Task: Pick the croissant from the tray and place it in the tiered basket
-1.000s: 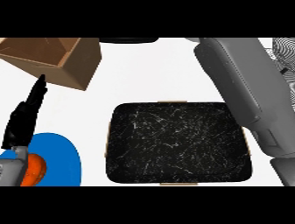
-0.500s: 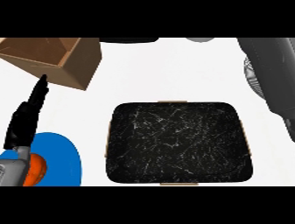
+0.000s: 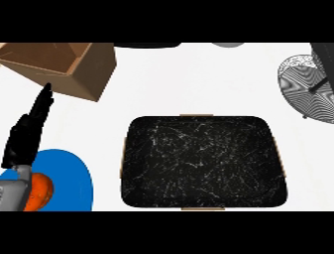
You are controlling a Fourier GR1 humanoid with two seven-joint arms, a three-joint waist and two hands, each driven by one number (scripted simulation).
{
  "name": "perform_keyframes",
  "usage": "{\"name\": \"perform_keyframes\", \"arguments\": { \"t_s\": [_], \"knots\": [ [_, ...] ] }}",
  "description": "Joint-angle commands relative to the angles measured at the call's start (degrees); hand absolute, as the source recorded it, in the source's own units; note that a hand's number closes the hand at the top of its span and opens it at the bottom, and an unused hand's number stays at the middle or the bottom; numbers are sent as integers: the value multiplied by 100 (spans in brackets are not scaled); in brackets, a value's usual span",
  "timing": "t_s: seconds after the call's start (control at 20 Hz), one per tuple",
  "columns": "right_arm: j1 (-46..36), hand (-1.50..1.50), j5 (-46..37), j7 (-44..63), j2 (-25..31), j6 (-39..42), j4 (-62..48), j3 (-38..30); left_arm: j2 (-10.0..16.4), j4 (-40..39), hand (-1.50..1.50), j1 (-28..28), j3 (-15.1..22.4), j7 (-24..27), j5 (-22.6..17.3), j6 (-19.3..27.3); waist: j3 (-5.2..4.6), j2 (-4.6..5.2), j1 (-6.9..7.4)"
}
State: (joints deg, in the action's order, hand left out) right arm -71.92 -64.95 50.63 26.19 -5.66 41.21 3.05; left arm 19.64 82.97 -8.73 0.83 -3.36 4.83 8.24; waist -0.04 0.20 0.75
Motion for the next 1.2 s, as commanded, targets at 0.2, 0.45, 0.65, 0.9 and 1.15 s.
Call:
{"name": "perform_keyframes", "arguments": {
  "t_s": [0.2,0.45,0.65,0.9,1.15],
  "knots": [
    [94,150,-351,-648,927,182,-655,-89,-134,314,0,286,50,32,128,48,4,0,37],
    [388,150,-126,-1164,889,357,-492,-254,-197,-72,0,277,-80,330,169,1,2,-10,-18],
    [706,150,291,-1833,1103,251,-643,-648,-38,81,0,22,-196,-109,127,-138,5,-13,-33],
    [704,150,578,-2264,1203,111,-1100,-1044,-44,172,0,80,-267,-52,51,-277,6,5,27],
    [1239,-150,1310,-1654,736,-49,-931,-1720,-252,-296,0,-127,-246,104,181,-82,4,-14,-125]
  ]
}}
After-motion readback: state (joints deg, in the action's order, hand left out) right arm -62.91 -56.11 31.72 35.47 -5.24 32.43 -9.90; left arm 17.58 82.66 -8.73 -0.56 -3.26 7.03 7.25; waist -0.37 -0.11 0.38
